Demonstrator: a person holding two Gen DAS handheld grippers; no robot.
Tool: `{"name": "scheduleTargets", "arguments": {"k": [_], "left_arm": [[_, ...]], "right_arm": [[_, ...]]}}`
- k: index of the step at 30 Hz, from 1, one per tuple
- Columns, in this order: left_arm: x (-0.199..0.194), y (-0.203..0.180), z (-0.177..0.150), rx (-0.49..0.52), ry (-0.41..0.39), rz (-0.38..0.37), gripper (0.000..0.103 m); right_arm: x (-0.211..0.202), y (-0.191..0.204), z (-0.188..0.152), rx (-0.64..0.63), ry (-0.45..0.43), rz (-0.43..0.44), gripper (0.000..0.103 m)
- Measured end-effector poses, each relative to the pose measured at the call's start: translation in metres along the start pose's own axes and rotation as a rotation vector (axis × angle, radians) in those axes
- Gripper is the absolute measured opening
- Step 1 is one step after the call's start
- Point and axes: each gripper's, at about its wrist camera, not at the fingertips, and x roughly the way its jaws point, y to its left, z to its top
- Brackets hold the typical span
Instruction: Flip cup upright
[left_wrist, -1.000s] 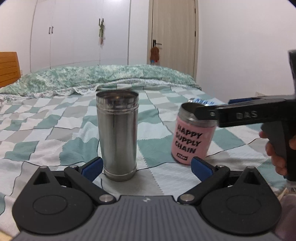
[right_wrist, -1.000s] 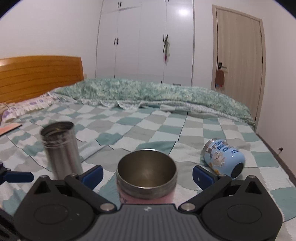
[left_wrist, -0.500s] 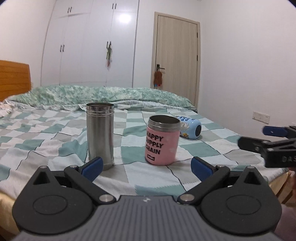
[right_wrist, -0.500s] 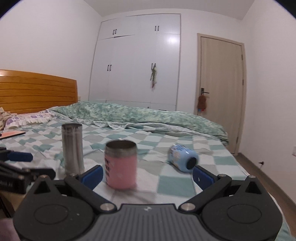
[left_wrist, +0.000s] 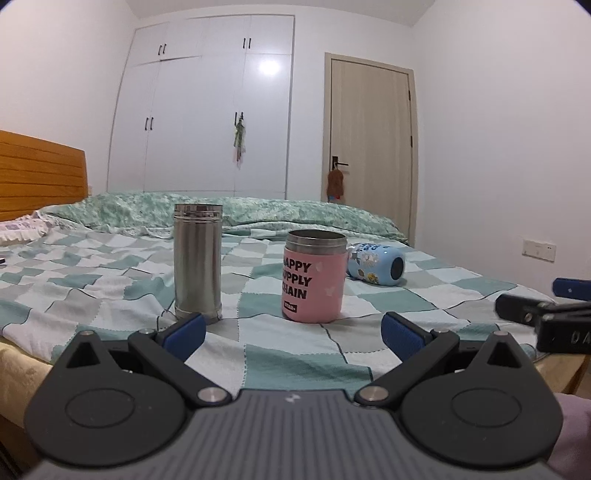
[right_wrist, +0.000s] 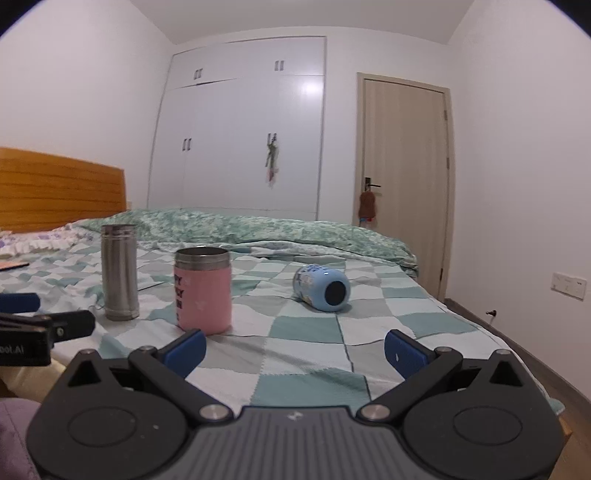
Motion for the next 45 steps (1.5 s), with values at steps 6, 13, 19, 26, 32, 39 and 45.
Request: {"name": "scheduleTargets", "arguments": {"k": [6,13,19,26,32,39,45], "left_arm": [[-0.0037,-0.0073,-0.0039,0.017,-0.024,0.016,0.103],[-0.0047,-0.0094,-0.0049,0.021,-0.036,0.015,0.103],[-0.005,-0.0092,-0.0055,0.023,-0.037,0.013,0.103],[-0.0053,-0.0094,-0.0054,0.025,-0.037,0.012,0.103],[-0.0059,-0.0103,-0.006,0.029,-0.043,0.011,0.103],[-0.0061,-0.0103,-0.0061,0.029,-0.044,0.011,0.103],[-0.0065,-0.0105,-0.0061,0.029,-0.046,0.011,0.103]], "right_arm": [[0.0002,-0.0044,-0.0051,0.032,-0.017,-0.023,0.103],[-0.0028,-0.0019,-0.0073,0.018,-0.039,-0.031,0.103],[-0.0036,-0.0016,-0.0071,0.021,-0.046,-0.031,0.103],[-0.0045,-0.0013,-0.0079,0.021,-0.048,-0.031,0.103],[-0.0049,-0.0007,-0.0076,0.021,-0.049,-0.031,0.103],[-0.005,-0.0008,-0.0077,0.021,-0.05,-0.03,0.103],[-0.0048,-0.001,-0.0076,0.021,-0.051,-0.03,0.103]]}}
